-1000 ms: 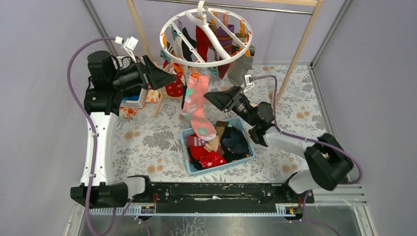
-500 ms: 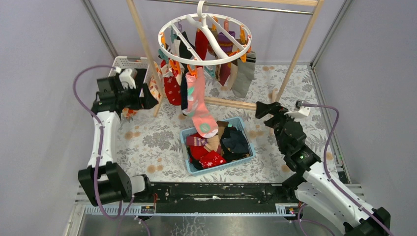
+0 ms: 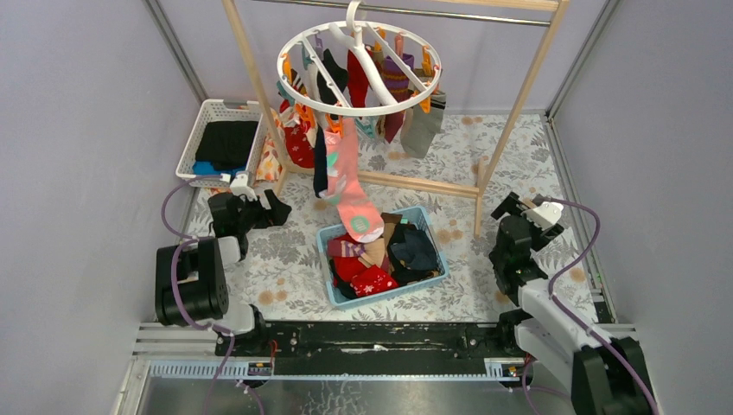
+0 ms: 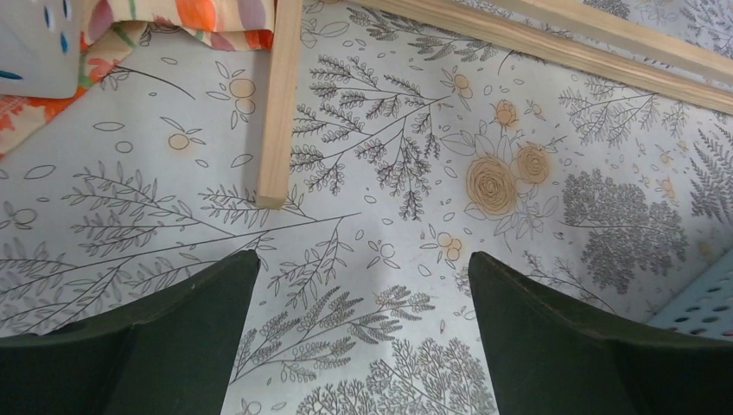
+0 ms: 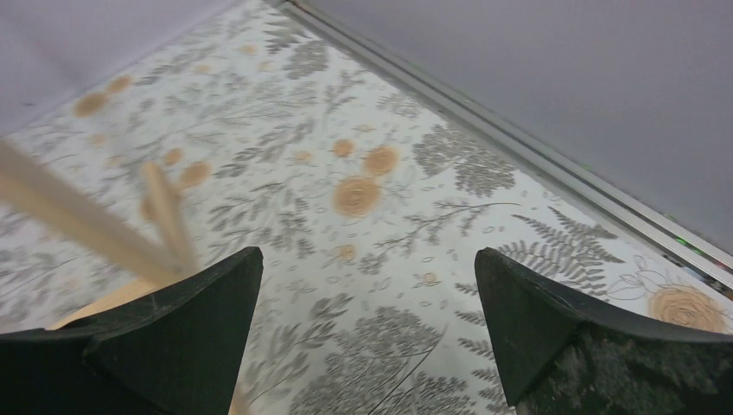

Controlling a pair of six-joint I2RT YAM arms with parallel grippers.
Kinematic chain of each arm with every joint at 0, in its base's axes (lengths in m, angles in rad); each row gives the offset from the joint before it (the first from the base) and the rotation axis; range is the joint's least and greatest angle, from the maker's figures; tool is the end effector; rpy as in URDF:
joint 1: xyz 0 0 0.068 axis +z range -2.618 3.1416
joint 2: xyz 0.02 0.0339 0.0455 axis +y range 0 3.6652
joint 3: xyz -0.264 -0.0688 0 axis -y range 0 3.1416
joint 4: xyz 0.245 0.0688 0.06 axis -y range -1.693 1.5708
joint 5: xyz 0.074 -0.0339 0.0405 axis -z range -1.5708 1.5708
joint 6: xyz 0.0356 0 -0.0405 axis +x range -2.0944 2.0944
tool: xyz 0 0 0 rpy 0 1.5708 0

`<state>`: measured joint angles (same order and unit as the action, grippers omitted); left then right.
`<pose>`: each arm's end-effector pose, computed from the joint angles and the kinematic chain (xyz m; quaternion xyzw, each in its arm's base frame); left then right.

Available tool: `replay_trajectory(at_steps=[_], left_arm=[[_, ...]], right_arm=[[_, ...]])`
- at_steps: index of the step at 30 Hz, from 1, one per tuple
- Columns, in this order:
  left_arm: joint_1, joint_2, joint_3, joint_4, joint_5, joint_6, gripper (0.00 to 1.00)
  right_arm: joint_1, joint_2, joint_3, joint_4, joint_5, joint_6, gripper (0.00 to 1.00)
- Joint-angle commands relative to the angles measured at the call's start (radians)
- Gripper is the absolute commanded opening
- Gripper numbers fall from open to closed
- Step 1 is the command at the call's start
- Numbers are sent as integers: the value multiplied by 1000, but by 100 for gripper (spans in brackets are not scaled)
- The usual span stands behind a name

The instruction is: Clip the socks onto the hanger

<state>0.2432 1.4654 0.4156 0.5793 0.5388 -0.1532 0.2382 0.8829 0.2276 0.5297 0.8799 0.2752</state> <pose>0.2562 0.0447 0.1460 -0.0254 0.8330 -0.2040 0.5137 0.1805 0.0156 0.2036 0.2942 0.6733 -0.1571 0.6599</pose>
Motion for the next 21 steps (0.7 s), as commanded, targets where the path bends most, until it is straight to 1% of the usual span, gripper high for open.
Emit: replay_trajectory(at_steps=[1,2,6,8,9,10,11,12,13,14,15,16,17,19,21], left_arm=[[-13,61,-70,492,-19,-23,99],[-29,46,-71,469,-46,-3,99],[-92,18,-146,557,-147,43,99],[-135,17,-203,650,-227,68,99],[-160,55,-240,747,-273,81,99],[-168,78,-264,842,-299,67,99],[-175,52,-251,778,-334,71,99],[-183,47,-214,691,-371,73,99],[-187,61,-180,647,-396,67,99],[-217,53,-162,597,-444,86,99],[-237,51,-150,565,-473,105,99],[-238,59,-154,588,-475,107,99],[-239,56,-156,586,-477,107,99],[-239,56,-159,596,-475,107,99],[-239,55,-159,590,-476,106,99]], right_arm=[[-104,151,-54,359,-44,-95,100],[-112,214,-69,437,-65,-117,100],[-121,440,-96,686,-232,-146,100],[-122,552,-110,834,-297,-185,100],[-122,591,-113,891,-340,-216,100],[-122,606,-113,879,-424,-245,100],[-122,646,-114,900,-534,-266,100],[-122,694,-112,973,-582,-318,100],[-122,695,-89,936,-561,-316,100],[-123,672,-32,794,-516,-285,100],[-134,663,33,637,-520,-261,100],[-164,671,53,620,-553,-241,100],[-183,678,46,645,-587,-233,100],[-186,671,50,628,-589,-229,100],[-187,661,36,645,-587,-232,100]])
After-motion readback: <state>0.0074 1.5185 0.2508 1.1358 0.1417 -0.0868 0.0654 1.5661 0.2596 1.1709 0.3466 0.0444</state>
